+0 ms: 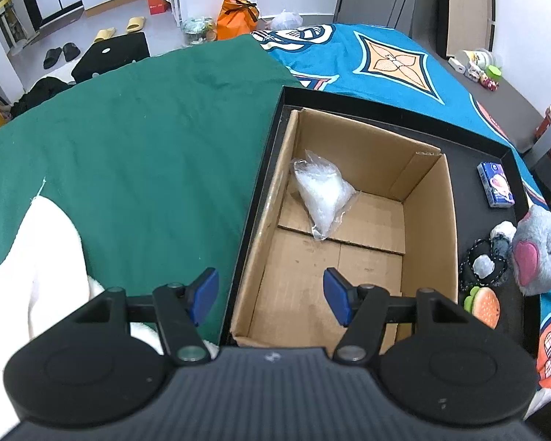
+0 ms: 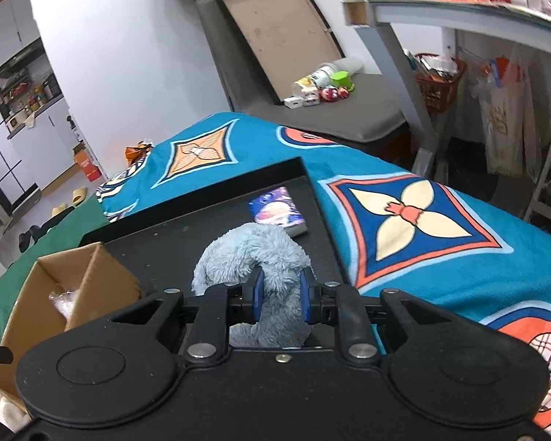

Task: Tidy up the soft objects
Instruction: 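Carry the grey plush with the right gripper into the box and release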

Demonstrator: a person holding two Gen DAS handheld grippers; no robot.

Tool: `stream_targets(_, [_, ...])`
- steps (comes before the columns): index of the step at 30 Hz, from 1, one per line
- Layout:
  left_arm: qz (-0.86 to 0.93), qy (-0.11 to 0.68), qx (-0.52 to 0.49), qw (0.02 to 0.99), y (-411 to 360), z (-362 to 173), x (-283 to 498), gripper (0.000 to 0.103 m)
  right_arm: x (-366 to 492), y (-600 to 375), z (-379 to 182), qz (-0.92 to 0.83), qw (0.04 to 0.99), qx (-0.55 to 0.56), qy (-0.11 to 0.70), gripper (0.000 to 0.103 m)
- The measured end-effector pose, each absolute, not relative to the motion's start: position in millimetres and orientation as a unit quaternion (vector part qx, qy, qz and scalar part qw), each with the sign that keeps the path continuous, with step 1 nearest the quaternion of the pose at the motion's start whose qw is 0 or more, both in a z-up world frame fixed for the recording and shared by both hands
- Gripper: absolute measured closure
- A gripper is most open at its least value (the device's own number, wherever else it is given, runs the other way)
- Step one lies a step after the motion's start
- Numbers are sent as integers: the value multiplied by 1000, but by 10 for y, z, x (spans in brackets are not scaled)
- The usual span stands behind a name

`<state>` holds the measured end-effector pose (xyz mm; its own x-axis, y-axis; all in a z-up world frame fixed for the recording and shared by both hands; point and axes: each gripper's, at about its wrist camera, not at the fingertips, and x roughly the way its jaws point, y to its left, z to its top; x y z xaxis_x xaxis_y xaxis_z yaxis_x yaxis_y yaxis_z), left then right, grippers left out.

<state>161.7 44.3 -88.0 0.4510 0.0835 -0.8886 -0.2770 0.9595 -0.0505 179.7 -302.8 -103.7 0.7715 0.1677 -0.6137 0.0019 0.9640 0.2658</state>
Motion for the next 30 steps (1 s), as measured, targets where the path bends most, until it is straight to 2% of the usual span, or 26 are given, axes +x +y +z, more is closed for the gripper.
stream_targets(10, [85, 509, -121, 848, 573, -925, 1586, 46, 1672, -2618, -733, 73, 941, 98, 316, 83])
stream_targets(16, [79, 513, -139, 843, 661, -989, 1588, 56, 1659, -2342, -593, 102, 941, 82, 313, 83])
stream_targets(22, [72, 513, -148, 843, 702, -1027, 1593, 58, 1654, -2100, -477, 130, 938, 88, 310, 83])
stream_targets(26, [71, 517, -159, 838, 749, -1083, 1614, 69, 1636, -1949, -424, 145, 935, 95, 310, 83])
stream_targets(30, [66, 519, -163, 837, 767, -1117, 1629, 74, 1661, -1789, -409, 158, 932, 90, 315, 83])
